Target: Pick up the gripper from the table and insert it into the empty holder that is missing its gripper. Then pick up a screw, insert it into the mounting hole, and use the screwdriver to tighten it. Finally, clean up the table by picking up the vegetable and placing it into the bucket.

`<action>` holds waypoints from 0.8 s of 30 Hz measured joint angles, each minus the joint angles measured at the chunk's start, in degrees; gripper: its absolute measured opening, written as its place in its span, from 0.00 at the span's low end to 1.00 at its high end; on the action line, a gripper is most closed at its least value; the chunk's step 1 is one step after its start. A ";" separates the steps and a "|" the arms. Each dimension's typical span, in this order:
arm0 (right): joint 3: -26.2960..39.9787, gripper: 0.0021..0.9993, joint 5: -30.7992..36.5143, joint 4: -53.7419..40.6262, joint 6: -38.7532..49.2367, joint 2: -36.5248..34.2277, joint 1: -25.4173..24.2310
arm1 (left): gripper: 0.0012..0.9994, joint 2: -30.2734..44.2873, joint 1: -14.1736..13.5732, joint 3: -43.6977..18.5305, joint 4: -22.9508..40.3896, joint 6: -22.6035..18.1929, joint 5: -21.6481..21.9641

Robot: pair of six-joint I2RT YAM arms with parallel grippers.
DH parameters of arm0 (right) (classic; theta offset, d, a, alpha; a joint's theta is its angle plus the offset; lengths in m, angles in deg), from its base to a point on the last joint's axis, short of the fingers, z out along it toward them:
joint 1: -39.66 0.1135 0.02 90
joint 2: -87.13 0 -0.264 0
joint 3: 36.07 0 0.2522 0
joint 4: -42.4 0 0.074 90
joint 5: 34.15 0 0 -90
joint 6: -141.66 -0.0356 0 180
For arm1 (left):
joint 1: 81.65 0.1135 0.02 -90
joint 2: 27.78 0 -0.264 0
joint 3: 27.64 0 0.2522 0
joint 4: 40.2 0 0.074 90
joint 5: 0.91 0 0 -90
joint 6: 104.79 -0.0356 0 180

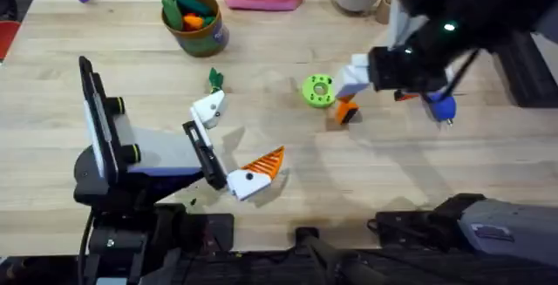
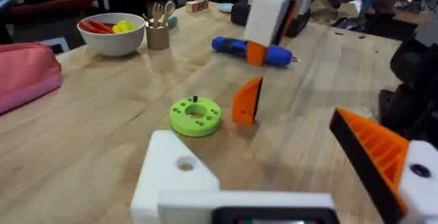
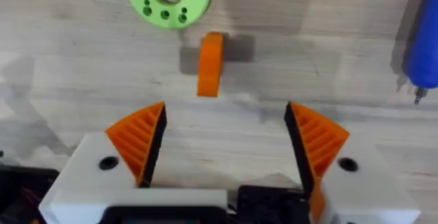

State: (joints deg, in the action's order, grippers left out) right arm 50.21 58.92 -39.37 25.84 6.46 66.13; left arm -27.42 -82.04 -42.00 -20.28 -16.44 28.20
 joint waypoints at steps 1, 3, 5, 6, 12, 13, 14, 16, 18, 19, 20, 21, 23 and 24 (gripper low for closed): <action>1.12 0.99 0.74 -0.19 -0.96 -1.14 0.94 | 0.99 0.00 0.00 0.00 0.01 0.00 0.00; 3.14 0.99 1.98 0.21 -2.53 -3.35 2.99 | 0.99 0.00 0.00 0.00 0.01 0.00 0.00; 4.01 0.99 2.60 0.76 -3.36 -4.86 4.53 | 0.99 0.00 0.00 0.00 0.00 0.00 0.00; 4.24 0.99 2.85 0.79 -3.71 -5.59 5.25 | 0.99 0.00 0.00 0.00 0.01 0.00 0.00; 4.28 0.99 3.21 0.96 -4.66 -8.12 6.12 | 0.99 0.00 0.00 0.00 0.01 0.00 0.00; 4.28 0.99 3.28 1.21 -4.66 -8.12 6.12 | 0.99 0.00 0.00 0.00 -0.01 0.00 0.00; 4.28 0.99 3.30 1.37 -4.63 -8.10 6.12 | 0.99 0.00 0.00 0.00 0.01 0.00 0.00; 4.25 0.99 3.27 1.60 -4.55 -8.08 6.12 | 0.99 0.00 0.00 0.00 0.01 0.00 0.00; 3.99 0.99 2.80 2.53 -4.18 -8.06 6.12 | 0.99 0.00 0.00 0.00 0.00 0.00 0.00; 3.56 0.98 2.18 3.39 -4.09 -8.04 6.12 | 0.99 0.00 0.00 0.00 -0.01 0.00 0.00; 3.04 0.97 1.73 3.88 -3.93 -8.06 6.12 | 0.99 0.00 0.00 0.00 -0.01 0.00 0.00; 2.50 0.96 1.41 4.05 -3.94 -8.06 6.12 | 0.99 0.00 0.00 0.00 0.01 0.00 0.00; 1.19 0.96 0.89 4.15 -3.82 -8.06 6.12 | 0.99 0.00 0.00 0.00 0.01 0.00 0.00; 0.43 0.96 0.60 4.44 -3.77 -8.06 6.09 | 0.99 0.00 0.00 0.00 0.01 0.00 0.00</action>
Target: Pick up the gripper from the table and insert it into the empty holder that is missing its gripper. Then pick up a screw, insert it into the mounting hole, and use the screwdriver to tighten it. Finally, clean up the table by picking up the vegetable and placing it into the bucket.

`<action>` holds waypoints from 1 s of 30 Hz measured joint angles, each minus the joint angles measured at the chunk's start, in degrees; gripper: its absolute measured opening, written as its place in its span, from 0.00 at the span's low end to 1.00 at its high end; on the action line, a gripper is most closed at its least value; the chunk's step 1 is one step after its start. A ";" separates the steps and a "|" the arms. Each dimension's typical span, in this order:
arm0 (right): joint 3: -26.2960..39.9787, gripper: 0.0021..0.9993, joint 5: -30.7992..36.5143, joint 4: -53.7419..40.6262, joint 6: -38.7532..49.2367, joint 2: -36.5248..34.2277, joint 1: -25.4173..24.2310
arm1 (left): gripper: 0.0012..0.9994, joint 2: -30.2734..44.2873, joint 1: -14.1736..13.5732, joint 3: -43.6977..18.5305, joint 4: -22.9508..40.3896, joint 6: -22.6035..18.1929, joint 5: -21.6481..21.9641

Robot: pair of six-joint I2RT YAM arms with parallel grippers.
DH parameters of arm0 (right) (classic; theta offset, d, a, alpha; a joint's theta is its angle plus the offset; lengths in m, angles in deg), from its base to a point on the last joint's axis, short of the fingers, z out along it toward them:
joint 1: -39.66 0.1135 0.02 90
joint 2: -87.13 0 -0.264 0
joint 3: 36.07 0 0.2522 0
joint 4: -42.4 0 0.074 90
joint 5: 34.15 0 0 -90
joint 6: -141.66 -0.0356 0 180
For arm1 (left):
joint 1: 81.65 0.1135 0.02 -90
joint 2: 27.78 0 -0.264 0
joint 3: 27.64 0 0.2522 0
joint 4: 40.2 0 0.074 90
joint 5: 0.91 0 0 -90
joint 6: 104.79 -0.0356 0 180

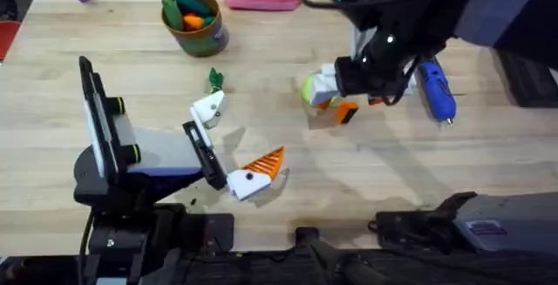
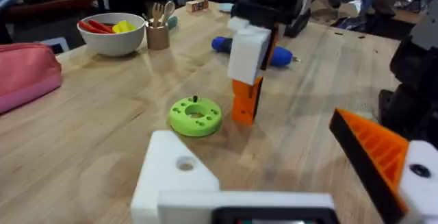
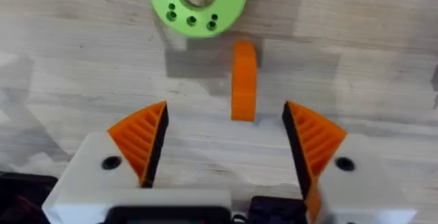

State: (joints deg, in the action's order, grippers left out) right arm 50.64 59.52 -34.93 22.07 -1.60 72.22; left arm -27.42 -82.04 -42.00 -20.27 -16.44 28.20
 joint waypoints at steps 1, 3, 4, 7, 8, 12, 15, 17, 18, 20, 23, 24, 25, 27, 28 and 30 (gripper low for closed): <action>-0.65 0.96 -0.12 0.31 0.01 0.00 -0.03 | 0.99 0.00 0.00 0.00 0.00 0.02 0.00; -1.67 0.96 -0.36 0.73 0.05 0.00 -0.22 | 0.99 0.00 0.00 0.00 0.00 0.00 0.00; -1.95 0.96 -0.47 0.79 0.07 0.00 -0.37 | 0.99 0.00 0.00 0.00 0.00 0.00 0.00; -2.50 0.95 -1.60 1.00 1.07 0.00 -1.06 | 0.99 0.00 0.00 0.00 -0.01 0.00 0.00; -2.54 0.94 -2.08 1.20 1.45 0.00 -1.36 | 0.99 0.00 0.00 0.00 0.00 0.00 0.00; -2.58 0.89 -3.33 1.38 2.27 0.00 -2.51 | 0.99 0.00 0.00 0.00 0.00 0.00 0.00; -2.62 0.87 -3.55 1.27 2.57 0.00 -2.99 | 0.99 0.00 0.00 0.00 0.00 0.00 0.00; -2.62 0.83 -3.53 1.14 2.40 0.00 -3.03 | 0.99 0.00 0.00 0.00 0.00 0.02 0.00; -2.62 0.83 -3.53 1.09 2.37 0.00 -3.03 | 0.99 0.00 0.00 0.00 0.00 0.00 0.00; -2.62 0.82 -3.53 1.01 2.23 0.00 -3.03 | 0.99 0.00 0.00 0.00 0.00 0.00 0.00; -2.62 0.80 -3.50 0.92 1.73 0.00 -3.03 | 0.99 0.00 0.00 0.00 0.00 0.01 0.00; -2.62 0.79 -3.39 0.69 1.49 0.00 -3.03 | 0.99 0.00 0.00 0.00 0.00 0.00 0.00; -2.62 0.78 -3.23 0.39 1.29 0.00 -3.03 | 0.99 0.00 0.00 0.00 0.00 0.00 0.00; -2.62 0.78 -2.94 -0.10 1.06 0.00 -3.03 | 0.99 0.00 0.00 0.00 0.00 0.00 0.00; -2.62 0.78 -2.85 -0.24 0.97 0.00 -3.03 | 0.99 0.00 0.00 0.00 0.00 0.00 0.00; -2.62 0.77 -2.71 -0.48 0.84 -0.08 -3.03 | 0.99 0.00 0.00 0.00 0.00 0.01 0.00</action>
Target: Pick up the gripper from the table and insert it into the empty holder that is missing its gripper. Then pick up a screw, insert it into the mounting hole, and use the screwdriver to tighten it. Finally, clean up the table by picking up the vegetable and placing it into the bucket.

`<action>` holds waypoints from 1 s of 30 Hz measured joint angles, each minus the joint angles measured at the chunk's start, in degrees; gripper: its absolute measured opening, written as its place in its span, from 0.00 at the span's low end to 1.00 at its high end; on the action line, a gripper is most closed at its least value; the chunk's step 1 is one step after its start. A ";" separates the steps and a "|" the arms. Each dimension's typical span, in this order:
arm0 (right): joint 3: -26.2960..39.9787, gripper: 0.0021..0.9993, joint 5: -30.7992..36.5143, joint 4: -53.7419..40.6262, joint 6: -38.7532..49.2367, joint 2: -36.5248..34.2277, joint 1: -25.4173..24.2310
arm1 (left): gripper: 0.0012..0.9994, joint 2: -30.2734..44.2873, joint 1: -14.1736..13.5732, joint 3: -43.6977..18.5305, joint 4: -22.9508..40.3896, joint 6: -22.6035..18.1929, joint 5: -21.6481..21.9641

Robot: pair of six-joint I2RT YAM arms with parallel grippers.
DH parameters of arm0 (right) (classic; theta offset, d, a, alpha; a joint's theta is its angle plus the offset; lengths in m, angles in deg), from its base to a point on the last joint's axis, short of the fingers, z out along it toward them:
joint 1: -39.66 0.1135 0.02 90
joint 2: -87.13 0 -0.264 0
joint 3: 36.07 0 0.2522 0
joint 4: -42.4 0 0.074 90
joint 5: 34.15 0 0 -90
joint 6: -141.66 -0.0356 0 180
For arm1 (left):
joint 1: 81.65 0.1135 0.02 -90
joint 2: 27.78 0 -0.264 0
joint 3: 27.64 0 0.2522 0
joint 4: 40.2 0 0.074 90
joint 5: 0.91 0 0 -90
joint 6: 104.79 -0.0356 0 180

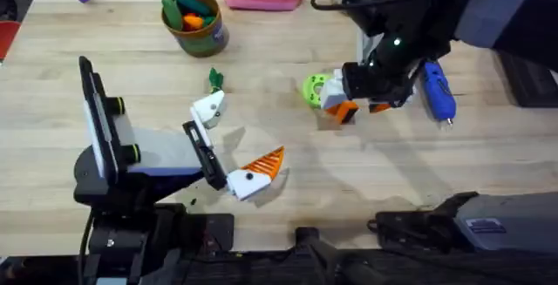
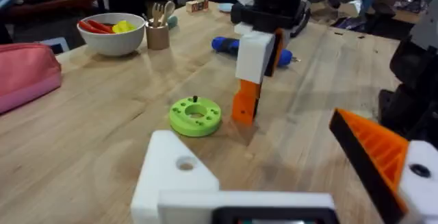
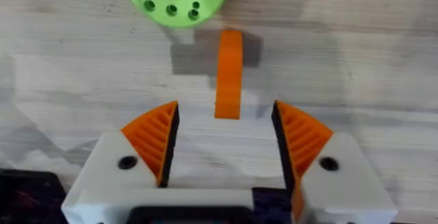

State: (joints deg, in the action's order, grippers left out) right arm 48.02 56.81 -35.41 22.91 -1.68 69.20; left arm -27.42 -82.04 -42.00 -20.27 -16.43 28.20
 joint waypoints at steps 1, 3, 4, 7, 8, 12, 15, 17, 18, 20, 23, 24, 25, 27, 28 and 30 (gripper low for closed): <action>0.00 0.77 0.21 -0.04 0.00 -0.21 0.00 | 0.99 0.00 0.00 0.00 0.00 0.02 0.00; 0.00 0.77 0.63 0.01 -0.01 -0.94 0.00 | 0.99 0.00 0.00 0.00 0.00 -0.01 0.00; 0.00 0.77 0.78 0.15 -0.02 -1.34 0.00 | 0.99 0.00 0.00 0.00 0.00 0.02 0.00; 0.00 0.75 1.08 0.58 -0.02 -2.25 0.00 | 0.99 0.00 0.00 0.00 0.00 -0.01 0.00; -0.02 0.73 1.15 0.74 -0.02 -2.34 0.00 | 0.99 0.00 0.00 0.00 0.00 -0.01 0.00; -0.02 0.62 1.17 1.26 -0.02 -2.34 0.00 | 0.99 0.00 0.00 0.00 0.00 0.01 0.00; -0.02 0.51 1.17 1.48 -0.01 -2.33 0.00 | 0.99 0.00 0.00 0.00 0.00 -0.01 0.00; -0.02 0.33 1.17 1.60 -0.39 -2.34 0.00 | 0.99 0.00 0.00 0.00 0.00 -0.01 0.00; -0.02 0.21 1.21 1.61 -0.30 -2.32 0.00 | 0.99 0.00 0.00 0.00 0.00 0.02 0.00; -0.04 0.03 1.28 1.73 -0.55 -2.32 0.00 | 0.99 0.00 0.00 0.00 0.00 0.00 0.00; -0.04 0.01 1.37 1.77 -0.61 -2.32 0.00 | 0.99 0.00 0.00 0.00 0.00 0.00 0.00; -0.04 0.01 1.37 1.77 -0.61 -2.32 0.00 | 0.99 0.00 0.00 0.00 0.00 0.02 0.00; -0.04 0.01 1.37 1.77 -0.62 -2.32 0.00 | 0.99 0.00 0.00 0.00 -0.01 0.02 0.00; -0.04 0.01 1.37 1.77 -0.62 -2.32 0.00 | 0.99 0.00 0.00 0.00 0.00 -0.01 0.00; -0.04 0.01 1.37 1.77 -0.63 -2.32 0.00 | 0.99 0.00 0.00 0.00 0.00 0.00 0.00; -0.04 0.01 1.37 1.73 -0.63 -2.32 0.00 | 0.99 0.00 0.00 0.00 0.00 0.01 0.00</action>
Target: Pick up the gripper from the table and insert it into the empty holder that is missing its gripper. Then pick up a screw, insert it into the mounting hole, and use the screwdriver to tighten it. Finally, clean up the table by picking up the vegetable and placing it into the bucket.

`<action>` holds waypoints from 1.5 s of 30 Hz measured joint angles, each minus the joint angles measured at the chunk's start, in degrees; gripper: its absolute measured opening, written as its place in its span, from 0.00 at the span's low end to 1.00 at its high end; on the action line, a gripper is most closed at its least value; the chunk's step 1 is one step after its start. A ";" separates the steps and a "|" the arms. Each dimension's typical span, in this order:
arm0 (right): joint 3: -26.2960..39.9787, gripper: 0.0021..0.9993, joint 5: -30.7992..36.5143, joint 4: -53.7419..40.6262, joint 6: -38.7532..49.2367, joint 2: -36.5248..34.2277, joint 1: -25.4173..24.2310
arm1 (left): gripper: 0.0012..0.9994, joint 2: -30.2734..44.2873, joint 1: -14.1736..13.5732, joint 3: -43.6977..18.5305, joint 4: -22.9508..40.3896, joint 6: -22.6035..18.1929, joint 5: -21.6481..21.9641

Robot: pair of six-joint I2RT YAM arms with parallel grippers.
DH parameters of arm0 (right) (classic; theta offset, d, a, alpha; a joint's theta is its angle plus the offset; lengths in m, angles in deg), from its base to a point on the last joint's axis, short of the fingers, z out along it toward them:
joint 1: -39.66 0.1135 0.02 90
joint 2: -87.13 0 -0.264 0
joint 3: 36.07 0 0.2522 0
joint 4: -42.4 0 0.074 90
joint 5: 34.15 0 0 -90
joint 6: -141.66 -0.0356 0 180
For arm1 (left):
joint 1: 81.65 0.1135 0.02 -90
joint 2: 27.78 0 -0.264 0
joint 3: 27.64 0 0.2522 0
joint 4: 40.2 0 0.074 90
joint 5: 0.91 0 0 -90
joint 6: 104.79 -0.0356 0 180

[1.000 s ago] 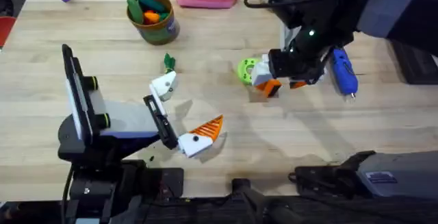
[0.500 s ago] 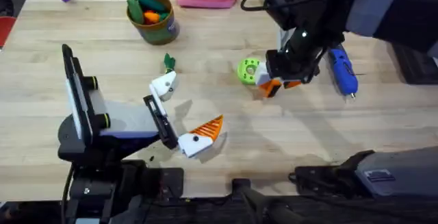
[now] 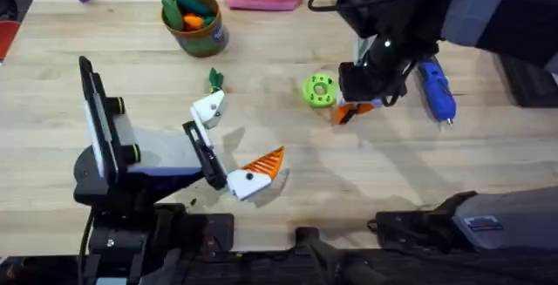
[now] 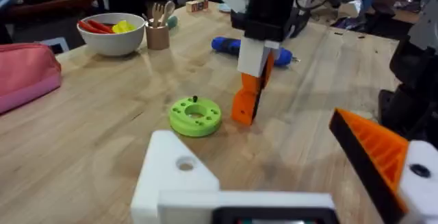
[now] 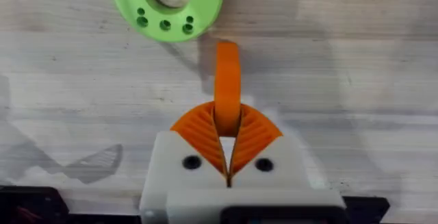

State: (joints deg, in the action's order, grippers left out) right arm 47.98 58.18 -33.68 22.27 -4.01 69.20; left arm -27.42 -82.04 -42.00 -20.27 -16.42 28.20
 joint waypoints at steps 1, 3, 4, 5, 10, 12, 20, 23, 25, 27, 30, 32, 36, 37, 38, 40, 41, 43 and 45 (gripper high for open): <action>0.00 0.01 0.00 -0.05 0.02 0.02 0.00 | 0.99 0.00 0.00 0.00 0.00 0.01 0.00; -0.04 0.01 -0.02 -0.15 0.01 0.50 0.00 | 0.99 0.00 0.00 0.00 0.00 0.01 0.00; -0.13 0.01 -0.02 -0.20 0.00 1.20 0.00 | 0.99 0.00 0.00 0.00 -0.02 -0.01 0.00; -0.28 0.01 -0.02 -0.23 0.00 2.23 0.00 | 0.99 0.00 0.00 0.00 0.00 0.01 0.00; -0.52 0.01 -0.04 0.15 -0.10 12.00 -0.11 | 0.99 0.00 0.00 0.00 0.00 0.00 0.00; -0.52 0.01 -0.08 0.64 -0.44 16.57 -0.11 | 0.99 0.00 0.00 0.00 0.00 0.01 0.00; -0.55 0.01 -4.95 6.58 -1.04 30.04 -0.22 | 0.99 0.00 0.00 0.00 0.00 -0.01 0.00; -0.55 0.01 -7.88 8.55 -1.06 32.14 -0.22 | 0.99 0.00 0.00 0.00 0.00 -0.01 0.00; -0.55 0.01 -10.53 10.15 -0.76 32.83 -0.22 | 0.99 0.00 0.00 0.00 0.00 -0.01 0.00; -0.57 0.01 -13.41 11.67 -0.25 33.00 -0.22 | 0.99 0.00 0.00 0.00 0.00 0.01 0.00; -1.76 0.01 -19.02 15.90 0.84 33.00 -0.87 | 0.99 0.00 0.00 0.00 0.00 0.01 0.00; -3.68 0.01 -23.88 18.96 2.13 32.98 -2.12 | 0.99 0.00 0.00 0.00 0.00 0.01 0.00; -9.65 0.01 -35.28 25.35 3.93 32.98 -5.95 | 0.99 0.00 0.00 0.00 0.00 0.01 0.00; -11.02 0.01 -37.72 26.46 4.15 32.96 -6.92 | 0.99 0.00 0.00 0.00 0.00 0.01 0.00; -12.47 0.01 -40.57 27.49 4.21 32.86 -8.13 | 0.99 0.00 0.00 0.00 0.00 -0.01 -0.01; -14.90 0.01 -45.82 29.75 4.39 32.42 -10.35 | 0.99 0.00 0.00 0.00 0.00 0.01 -0.02; -15.72 0.01 -47.95 30.62 4.40 32.05 -11.25 | 0.99 0.00 0.00 0.00 0.00 0.01 -0.02; -17.19 0.01 -52.75 32.90 4.46 30.92 -12.95 | 0.99 0.00 0.00 0.00 0.00 0.01 -0.02; -18.29 0.01 -57.48 35.36 4.58 29.29 -14.04 | 0.99 0.00 0.00 0.00 0.00 0.01 -0.02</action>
State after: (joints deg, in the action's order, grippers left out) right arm 29.68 0.69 1.68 26.85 25.28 55.15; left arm -27.42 -82.04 -42.00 -20.27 -16.41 28.18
